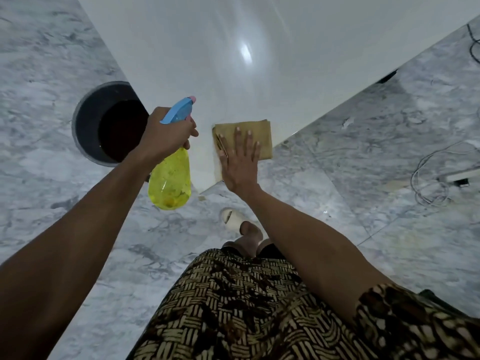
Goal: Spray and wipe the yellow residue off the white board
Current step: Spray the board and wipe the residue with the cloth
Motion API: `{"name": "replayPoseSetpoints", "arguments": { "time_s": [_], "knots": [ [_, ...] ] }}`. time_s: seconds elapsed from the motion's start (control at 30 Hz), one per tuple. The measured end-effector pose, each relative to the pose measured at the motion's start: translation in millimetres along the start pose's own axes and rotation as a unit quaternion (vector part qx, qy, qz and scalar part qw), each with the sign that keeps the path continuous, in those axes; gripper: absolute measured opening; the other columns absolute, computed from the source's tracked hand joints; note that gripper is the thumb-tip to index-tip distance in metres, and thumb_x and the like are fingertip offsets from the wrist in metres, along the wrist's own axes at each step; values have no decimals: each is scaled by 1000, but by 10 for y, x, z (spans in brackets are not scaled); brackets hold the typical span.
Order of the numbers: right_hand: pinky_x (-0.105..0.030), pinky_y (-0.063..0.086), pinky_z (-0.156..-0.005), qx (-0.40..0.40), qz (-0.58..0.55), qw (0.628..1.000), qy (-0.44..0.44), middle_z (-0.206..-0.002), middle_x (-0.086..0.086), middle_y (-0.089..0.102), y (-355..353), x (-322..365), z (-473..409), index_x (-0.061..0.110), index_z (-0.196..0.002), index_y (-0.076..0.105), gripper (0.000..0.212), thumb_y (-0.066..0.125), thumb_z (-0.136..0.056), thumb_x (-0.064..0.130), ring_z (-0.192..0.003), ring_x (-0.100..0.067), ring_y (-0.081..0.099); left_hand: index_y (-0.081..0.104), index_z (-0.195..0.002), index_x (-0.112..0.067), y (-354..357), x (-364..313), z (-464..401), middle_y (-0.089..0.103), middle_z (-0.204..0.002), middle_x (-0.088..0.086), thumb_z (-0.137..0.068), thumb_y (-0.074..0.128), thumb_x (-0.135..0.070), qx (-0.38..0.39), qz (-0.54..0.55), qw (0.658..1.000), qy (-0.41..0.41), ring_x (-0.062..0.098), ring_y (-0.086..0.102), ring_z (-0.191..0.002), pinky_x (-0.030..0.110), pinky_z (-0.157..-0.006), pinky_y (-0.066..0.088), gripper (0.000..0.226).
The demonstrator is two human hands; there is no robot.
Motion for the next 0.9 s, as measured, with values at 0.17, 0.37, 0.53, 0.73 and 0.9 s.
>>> {"name": "replayPoseSetpoints", "arguments": {
  "time_s": [0.17,0.37,0.53,0.73,0.9],
  "knots": [
    [-59,6,-121,15,-5,1000,-21,-166,-12,15,163,381,284,32,-157,26,51,23,-107,41,-153,-39,7,62,-143,-34,-191,214,252,71,-89,4,-100,53,-11,-14,0,1000,1,19,70,-80,27,-65,59,50],
    [-60,10,-121,33,-43,995,-88,-162,-16,27,360,972,747,25,-152,39,50,24,-106,39,-150,-43,17,64,-121,-42,-394,528,651,71,-81,4,-99,54,-8,-27,9,999,33,9,67,-62,25,-57,55,42],
    [-45,19,-117,195,-161,957,-145,-155,-13,42,402,1591,1270,18,-151,41,47,29,-107,34,-143,-38,35,74,-105,-22,-599,653,1085,76,-84,13,-97,57,-11,-51,-18,998,19,12,59,-52,23,-53,53,22],
    [-34,47,-85,291,-548,737,268,-118,-13,67,47,1329,1259,16,-107,68,45,31,-107,42,-103,-24,60,75,-103,-10,-780,442,1243,75,-83,10,-94,57,-5,-59,-23,998,21,6,63,-51,19,-50,51,21],
    [-43,53,-94,189,-686,625,321,-111,-12,72,-507,878,712,12,-118,67,52,31,-106,47,-100,-26,68,76,-99,-27,-584,72,1069,76,-79,6,-84,56,-20,-22,6,998,53,22,69,-69,37,-70,58,25]
  ]
}}
Point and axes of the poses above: each hand's wrist, its own z-axis away from the middle knuckle, its own y-axis out of the palm, x = y × z, the point moved 7 cm from there along -z, towards the middle knuckle
